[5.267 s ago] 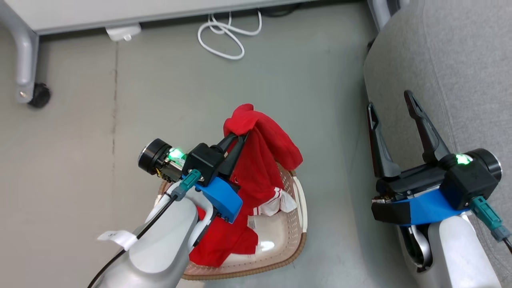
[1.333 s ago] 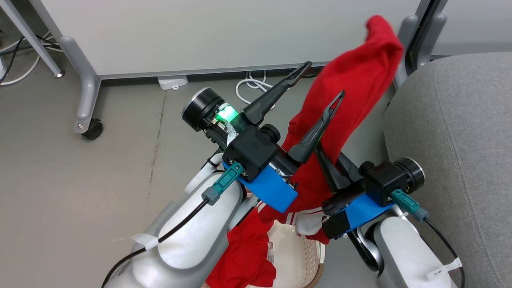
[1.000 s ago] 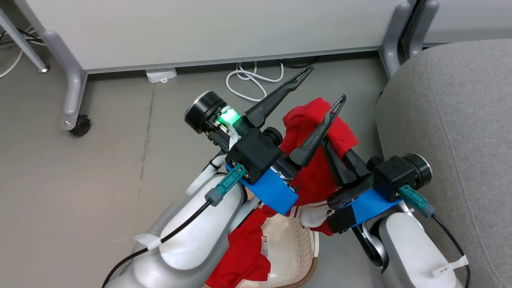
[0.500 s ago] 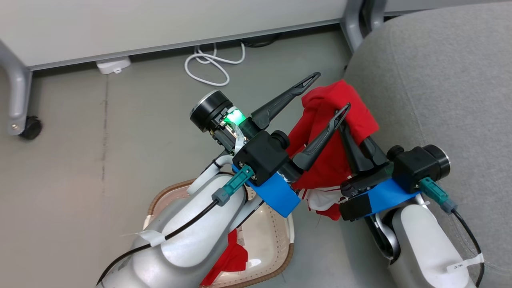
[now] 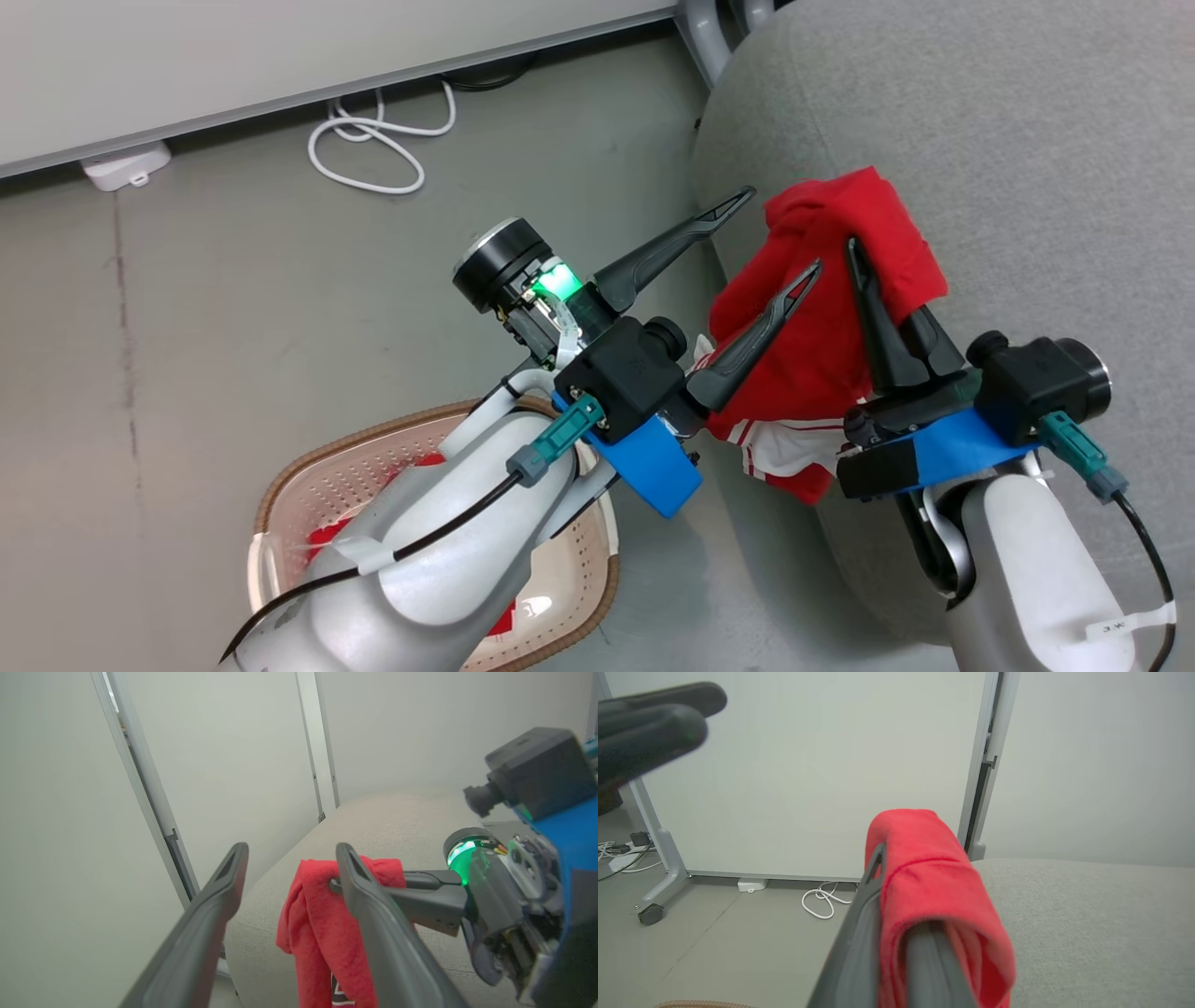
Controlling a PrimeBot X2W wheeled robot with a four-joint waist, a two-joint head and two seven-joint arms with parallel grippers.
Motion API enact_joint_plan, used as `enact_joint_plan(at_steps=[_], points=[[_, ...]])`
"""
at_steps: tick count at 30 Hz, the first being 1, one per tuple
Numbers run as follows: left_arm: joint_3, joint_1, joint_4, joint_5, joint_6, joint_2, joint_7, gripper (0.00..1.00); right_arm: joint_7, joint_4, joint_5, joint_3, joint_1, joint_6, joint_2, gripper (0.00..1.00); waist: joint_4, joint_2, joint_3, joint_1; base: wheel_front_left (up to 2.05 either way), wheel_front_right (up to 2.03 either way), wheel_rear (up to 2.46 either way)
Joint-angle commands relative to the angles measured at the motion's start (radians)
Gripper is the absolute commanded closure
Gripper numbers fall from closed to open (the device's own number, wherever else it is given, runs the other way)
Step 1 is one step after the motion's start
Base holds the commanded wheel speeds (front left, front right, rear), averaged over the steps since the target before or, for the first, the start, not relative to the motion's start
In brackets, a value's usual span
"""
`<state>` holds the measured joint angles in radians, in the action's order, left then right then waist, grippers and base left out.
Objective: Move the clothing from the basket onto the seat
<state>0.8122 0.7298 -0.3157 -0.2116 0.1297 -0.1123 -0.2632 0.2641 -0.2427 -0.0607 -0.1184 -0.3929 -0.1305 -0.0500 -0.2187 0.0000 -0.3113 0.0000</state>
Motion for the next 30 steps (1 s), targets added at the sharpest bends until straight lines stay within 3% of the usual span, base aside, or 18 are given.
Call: enact_joint_plan(at_steps=[1,17,30], points=[[0.0,0.012,-0.002,-0.003,0.001,-0.004,-0.002,0.0,0.001,0.006,0.005,0.006,0.013,0.0,-0.001,1.0,-0.012,0.0,-0.006,0.0,0.0,0.0,0.0],[0.025,0.026,-0.009,-0.014,0.001,-0.013,-0.002,0.0,0.001,0.033,0.002,0.062,0.03,0.0,-0.001,1.0,-0.056,0.0,-0.026,0.0,0.0,0.0,0.0],[0.004,0.043,0.009,0.016,-0.003,-0.027,-0.002,0.0,0.001,0.098,0.029,0.111,-0.127,0.0,-0.001,1.0,-0.051,0.0,-0.108,0.0,0.0,0.0,0.0]])
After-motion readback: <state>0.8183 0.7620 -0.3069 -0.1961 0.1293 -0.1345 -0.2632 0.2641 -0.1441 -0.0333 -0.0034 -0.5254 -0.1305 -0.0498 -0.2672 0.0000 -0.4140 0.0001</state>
